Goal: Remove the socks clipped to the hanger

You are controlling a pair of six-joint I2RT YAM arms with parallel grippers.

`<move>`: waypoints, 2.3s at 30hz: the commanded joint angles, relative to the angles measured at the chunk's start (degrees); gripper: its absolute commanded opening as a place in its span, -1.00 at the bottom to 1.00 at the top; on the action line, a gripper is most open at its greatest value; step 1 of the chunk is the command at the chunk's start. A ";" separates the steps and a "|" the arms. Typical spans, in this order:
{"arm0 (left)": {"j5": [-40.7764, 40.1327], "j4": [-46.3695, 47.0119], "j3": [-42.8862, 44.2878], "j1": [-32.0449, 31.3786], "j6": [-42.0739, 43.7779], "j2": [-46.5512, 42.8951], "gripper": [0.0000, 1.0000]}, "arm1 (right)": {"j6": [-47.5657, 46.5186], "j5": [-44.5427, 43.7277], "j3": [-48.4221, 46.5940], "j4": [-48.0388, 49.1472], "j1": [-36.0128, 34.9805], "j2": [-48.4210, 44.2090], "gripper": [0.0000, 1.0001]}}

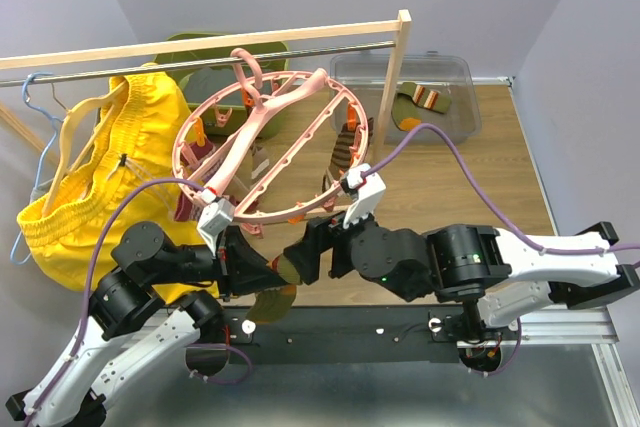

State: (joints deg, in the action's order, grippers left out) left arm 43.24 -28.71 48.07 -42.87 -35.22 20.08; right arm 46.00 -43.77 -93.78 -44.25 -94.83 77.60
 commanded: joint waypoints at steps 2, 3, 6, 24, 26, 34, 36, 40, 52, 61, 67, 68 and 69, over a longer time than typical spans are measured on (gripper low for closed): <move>3.34 3.04 0.35 -0.11 -0.81 -1.35 -1.00 | -1.43 12.29 8.07 11.10 -0.36 -6.84 0.89; 3.25 3.31 0.35 -0.11 -1.07 -1.35 -1.00 | -2.66 16.05 9.30 12.59 -0.36 -8.85 0.89; 3.25 3.84 0.27 -0.11 -1.34 -0.83 -1.00 | -3.72 22.21 13.87 18.13 -0.27 -10.98 0.89; 3.43 3.92 1.32 -0.11 -0.20 0.76 -1.00 | -1.80 18.38 16.78 25.97 -0.36 -9.22 -0.80; 2.81 3.31 1.32 -0.11 0.06 0.67 -0.60 | 0.40 16.10 18.27 22.38 -0.36 -10.62 -0.99; -0.35 1.11 2.64 -0.11 2.09 1.19 0.17 | 12.16 10.64 35.31 17.27 -0.36 -23.98 -0.99; -1.05 0.59 3.16 -0.11 2.87 1.54 0.18 | 14.46 9.50 40.22 16.13 -0.36 -27.14 -0.99; -1.85 0.50 3.43 -0.11 3.23 2.68 0.18 | 24.01 4.86 45.95 10.78 -0.36 -29.96 -0.99; -1.85 2.08 3.87 -0.11 2.70 4.27 0.13 | 30.52 -0.56 45.52 -4.46 10.41 -24.26 -0.99; -2.55 2.69 2.99 -0.11 0.59 2.25 0.11 | 15.74 4.47 42.12 0.83 28.87 -28.74 -0.99; -2.11 2.61 2.90 -0.11 1.21 2.69 0.11 | -3.06 19.20 34.73 3.99 51.96 -20.15 -0.99; -2.11 2.34 2.90 -0.11 1.30 2.43 0.11 | -4.93 21.25 32.63 5.21 54.55 -18.90 -0.99; -2.37 2.08 2.82 -0.11 1.21 2.16 0.11 | -6.61 22.92 31.04 5.92 56.83 -17.85 -0.99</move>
State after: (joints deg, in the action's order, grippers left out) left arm 41.76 -27.05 50.24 -42.87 -33.91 23.05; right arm 53.93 -32.49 -56.93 -42.15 -48.47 54.48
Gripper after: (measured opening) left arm 0.556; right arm 0.022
